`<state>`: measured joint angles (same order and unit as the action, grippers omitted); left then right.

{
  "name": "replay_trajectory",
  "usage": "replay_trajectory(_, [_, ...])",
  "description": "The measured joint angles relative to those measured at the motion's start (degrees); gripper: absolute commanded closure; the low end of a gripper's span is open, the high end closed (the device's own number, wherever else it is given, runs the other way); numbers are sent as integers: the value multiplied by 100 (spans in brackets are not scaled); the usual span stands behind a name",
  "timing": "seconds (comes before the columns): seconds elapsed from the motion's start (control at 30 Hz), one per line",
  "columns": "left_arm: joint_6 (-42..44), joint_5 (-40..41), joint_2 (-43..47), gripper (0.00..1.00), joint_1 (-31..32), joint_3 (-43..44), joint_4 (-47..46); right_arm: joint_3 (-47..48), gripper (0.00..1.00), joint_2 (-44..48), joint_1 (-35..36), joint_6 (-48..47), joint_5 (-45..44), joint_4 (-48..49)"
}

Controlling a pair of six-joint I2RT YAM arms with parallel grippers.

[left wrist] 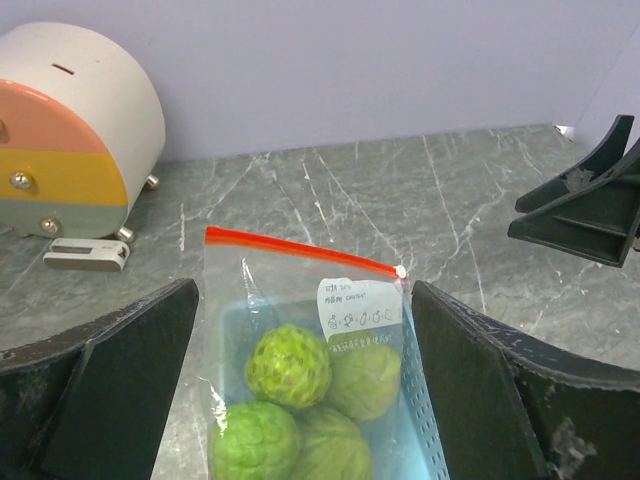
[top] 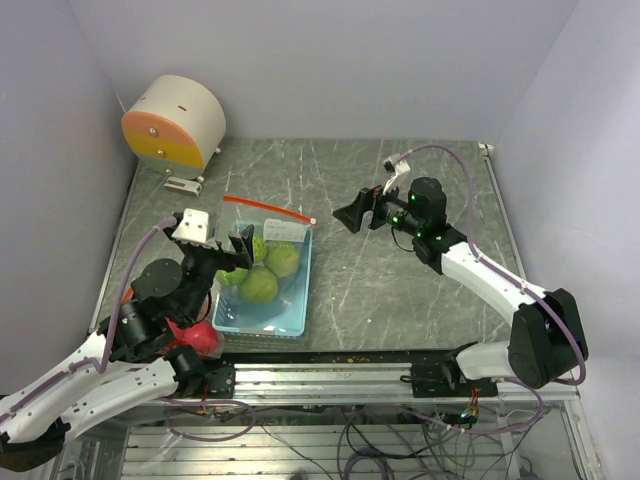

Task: Place the food in the zip-top bag and seal the zipper
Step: Reset both arms

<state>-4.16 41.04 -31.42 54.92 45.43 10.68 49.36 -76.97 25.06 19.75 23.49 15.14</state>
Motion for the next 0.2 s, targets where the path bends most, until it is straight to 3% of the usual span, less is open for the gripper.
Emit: replay_trajectory(0.2, [-39, 17, -4, 0, 0, 0, 144, -28, 0, 13, 2, 68, -83, -15])
